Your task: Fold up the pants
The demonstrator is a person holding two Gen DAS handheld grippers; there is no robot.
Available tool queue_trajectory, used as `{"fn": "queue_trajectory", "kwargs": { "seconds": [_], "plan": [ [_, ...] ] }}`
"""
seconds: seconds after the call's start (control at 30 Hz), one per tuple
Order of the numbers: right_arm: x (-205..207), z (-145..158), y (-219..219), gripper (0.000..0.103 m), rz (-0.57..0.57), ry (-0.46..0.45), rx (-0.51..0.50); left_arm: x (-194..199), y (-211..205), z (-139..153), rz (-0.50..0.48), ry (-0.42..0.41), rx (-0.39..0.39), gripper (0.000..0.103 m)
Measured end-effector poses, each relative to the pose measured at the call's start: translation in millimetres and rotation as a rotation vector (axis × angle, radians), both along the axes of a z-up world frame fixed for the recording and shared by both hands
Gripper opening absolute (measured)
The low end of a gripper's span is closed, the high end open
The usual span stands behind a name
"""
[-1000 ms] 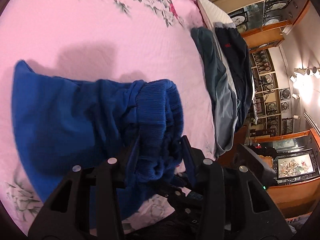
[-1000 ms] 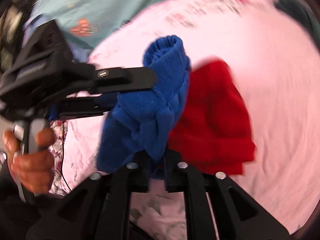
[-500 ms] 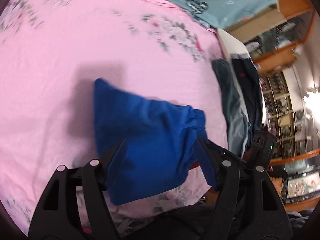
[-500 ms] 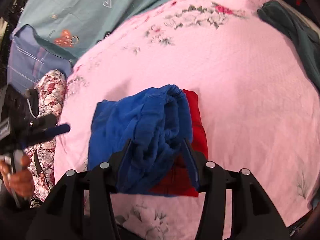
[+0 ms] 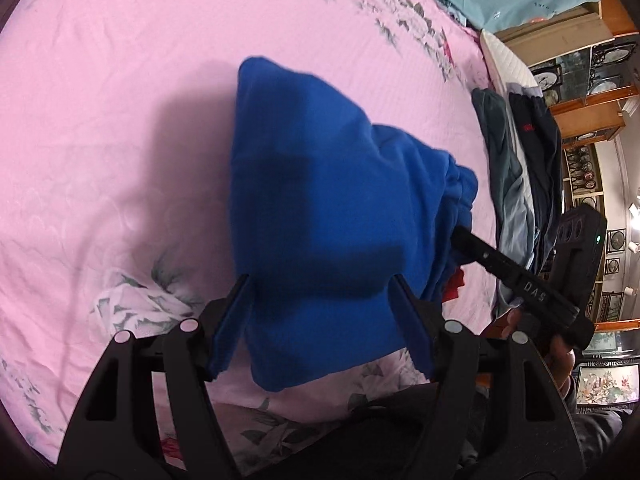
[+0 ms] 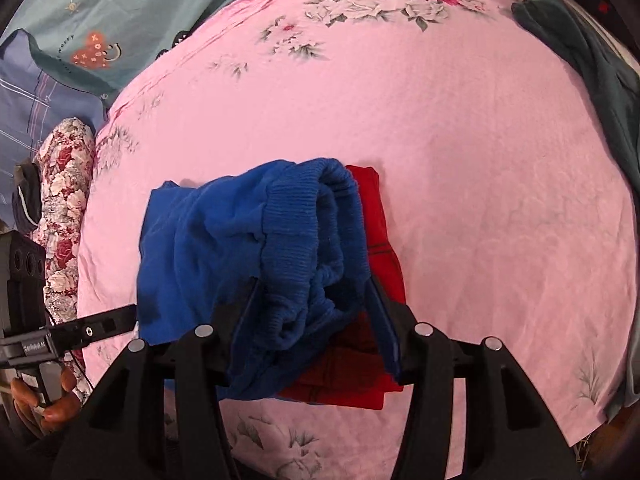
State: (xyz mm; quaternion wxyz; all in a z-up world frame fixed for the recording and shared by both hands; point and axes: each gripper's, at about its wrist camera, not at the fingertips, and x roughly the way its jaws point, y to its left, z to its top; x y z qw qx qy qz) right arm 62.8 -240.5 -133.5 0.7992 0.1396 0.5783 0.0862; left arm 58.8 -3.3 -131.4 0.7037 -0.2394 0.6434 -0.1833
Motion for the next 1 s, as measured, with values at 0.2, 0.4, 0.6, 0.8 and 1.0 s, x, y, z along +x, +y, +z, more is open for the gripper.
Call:
{"fn": "queue_trajectory", "kwargs": {
  "seconds": [0.2,0.4,0.6,0.8,1.0],
  "plan": [
    [1.1,-2.1,4.4,0.062,0.003,0.018,0.001,1.8,-4.7,-5.7,-0.021,0.007,0.006,0.071],
    [3.6,-6.0,1.5,0.038,0.017,0.017,0.039,3.0,-10.2,-9.1,-0.033,0.013,0.014,0.071],
    [-12.6,38.2,-13.0,0.017,0.023,-0.086,0.117,-1.0,-10.7,-0.7,-0.044,-0.013,0.036,0.071],
    [-28.2,20.9,-40.0,0.016,-0.025,-0.044,0.078,-6.8,-12.9,15.6,-0.088,-0.072,0.080,0.071],
    [-25.3,10.3,-51.2,0.037,-0.034,-0.024,0.077,-5.1,-26.7,40.3,-0.138,-0.189,0.180,0.071]
  ]
}}
